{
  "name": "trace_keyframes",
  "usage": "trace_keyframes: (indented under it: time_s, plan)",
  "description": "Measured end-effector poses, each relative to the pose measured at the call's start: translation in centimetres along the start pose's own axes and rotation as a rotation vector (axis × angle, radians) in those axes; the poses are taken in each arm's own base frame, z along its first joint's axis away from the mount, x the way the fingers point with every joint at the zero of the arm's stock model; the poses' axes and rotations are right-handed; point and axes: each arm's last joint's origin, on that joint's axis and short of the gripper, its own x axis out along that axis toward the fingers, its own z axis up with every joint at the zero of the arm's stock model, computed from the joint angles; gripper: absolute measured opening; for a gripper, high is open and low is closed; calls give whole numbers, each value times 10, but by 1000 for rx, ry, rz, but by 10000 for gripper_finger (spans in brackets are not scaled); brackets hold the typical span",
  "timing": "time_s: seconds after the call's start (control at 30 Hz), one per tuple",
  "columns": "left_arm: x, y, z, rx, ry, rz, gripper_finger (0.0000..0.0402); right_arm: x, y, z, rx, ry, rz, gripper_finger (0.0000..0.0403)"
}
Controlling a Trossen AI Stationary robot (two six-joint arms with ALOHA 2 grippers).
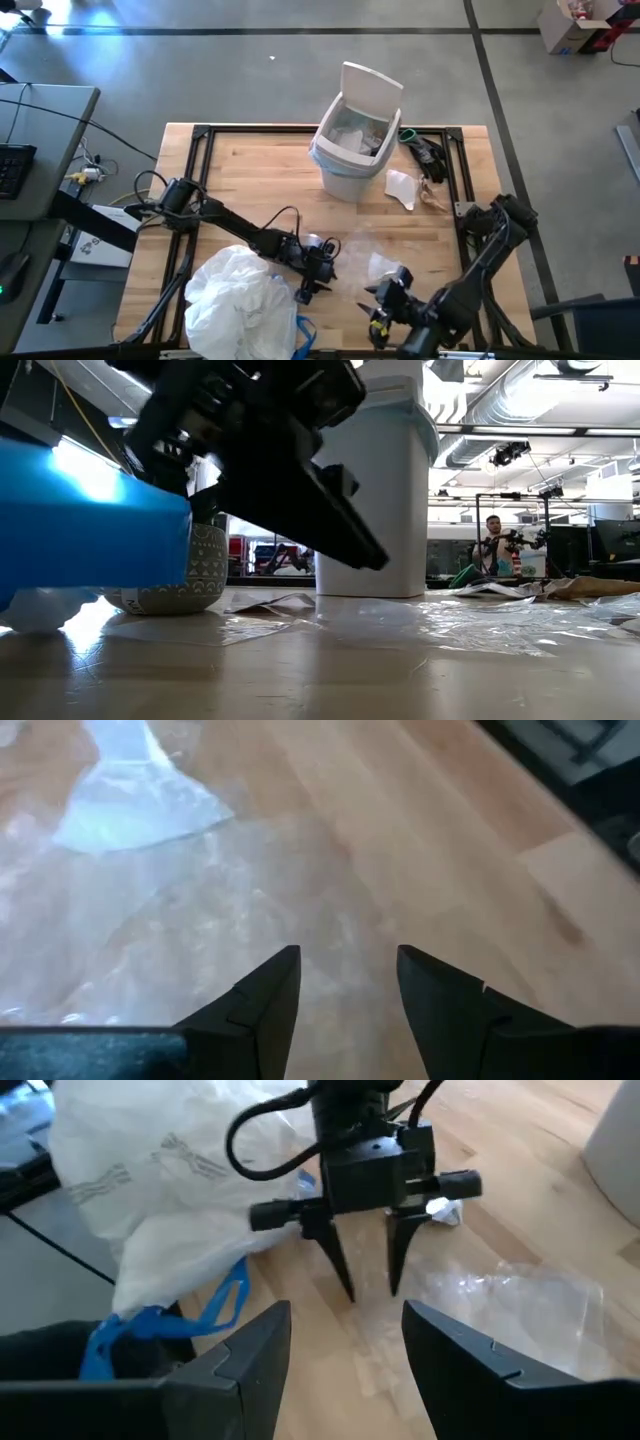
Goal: Place trash/remove bag and relplace
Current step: Put the transparent plastic into the trash bin
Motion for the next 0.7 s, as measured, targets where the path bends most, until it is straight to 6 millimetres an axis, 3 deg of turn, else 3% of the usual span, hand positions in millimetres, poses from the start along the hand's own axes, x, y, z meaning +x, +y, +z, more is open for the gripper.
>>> trace_keyframes:
  time_s: [0.2,0.47,0.7]
  plan:
    - [15,3,-7,17,23,12,154,-11,0,-9,31,-56,-9,181]
    - [23,4,-16,13,55,8,150,-10,-2,-8,26,-77,-28,181]
    - [25,7,-20,-20,80,-1,89,-10,-3,-7,20,-91,-37,181]
